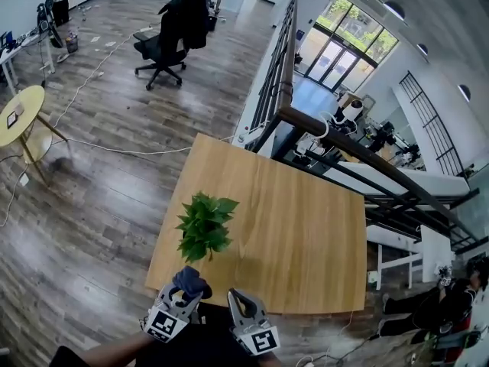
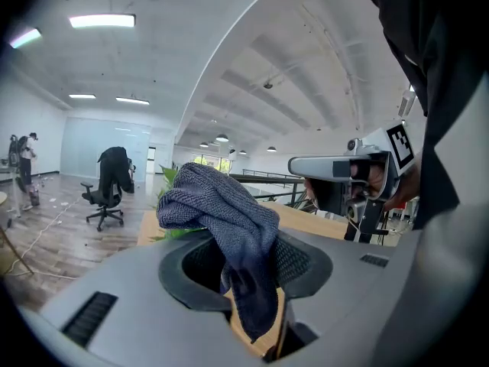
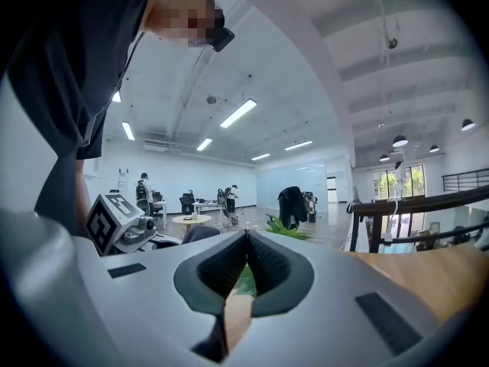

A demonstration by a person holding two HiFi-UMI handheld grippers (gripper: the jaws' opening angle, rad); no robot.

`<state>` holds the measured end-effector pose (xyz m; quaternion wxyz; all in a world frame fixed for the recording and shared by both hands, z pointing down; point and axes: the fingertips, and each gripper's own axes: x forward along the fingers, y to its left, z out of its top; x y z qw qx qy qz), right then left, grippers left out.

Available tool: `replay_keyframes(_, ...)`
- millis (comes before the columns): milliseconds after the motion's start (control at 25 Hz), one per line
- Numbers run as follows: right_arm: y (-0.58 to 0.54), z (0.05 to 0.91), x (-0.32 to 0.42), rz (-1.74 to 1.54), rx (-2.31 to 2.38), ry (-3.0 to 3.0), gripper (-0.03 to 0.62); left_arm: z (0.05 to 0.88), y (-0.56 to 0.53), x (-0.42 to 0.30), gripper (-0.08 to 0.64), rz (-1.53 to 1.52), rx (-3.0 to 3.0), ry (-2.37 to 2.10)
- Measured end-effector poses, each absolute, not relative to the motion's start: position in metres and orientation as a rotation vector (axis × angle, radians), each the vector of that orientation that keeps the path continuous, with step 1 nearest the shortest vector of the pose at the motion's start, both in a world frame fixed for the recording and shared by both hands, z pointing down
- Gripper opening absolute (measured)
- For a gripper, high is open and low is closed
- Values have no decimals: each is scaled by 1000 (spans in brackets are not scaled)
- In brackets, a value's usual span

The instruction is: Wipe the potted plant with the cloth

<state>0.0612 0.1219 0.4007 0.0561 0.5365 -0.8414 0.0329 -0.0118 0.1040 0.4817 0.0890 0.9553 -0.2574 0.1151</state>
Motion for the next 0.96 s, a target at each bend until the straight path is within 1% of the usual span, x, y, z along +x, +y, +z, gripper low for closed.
replay_keyframes(360,144,373,85,81,1739,-2565,18,445,112,1,161,334,2872,-878)
replay_keyframes(720,175,352,132,-95,1742,-2566,18,418,136,56,161,289,2854,-894)
replay_keyframes(960,192,354,164,-128,1729,-2583,18,416,151,90,161,258,2888,-931)
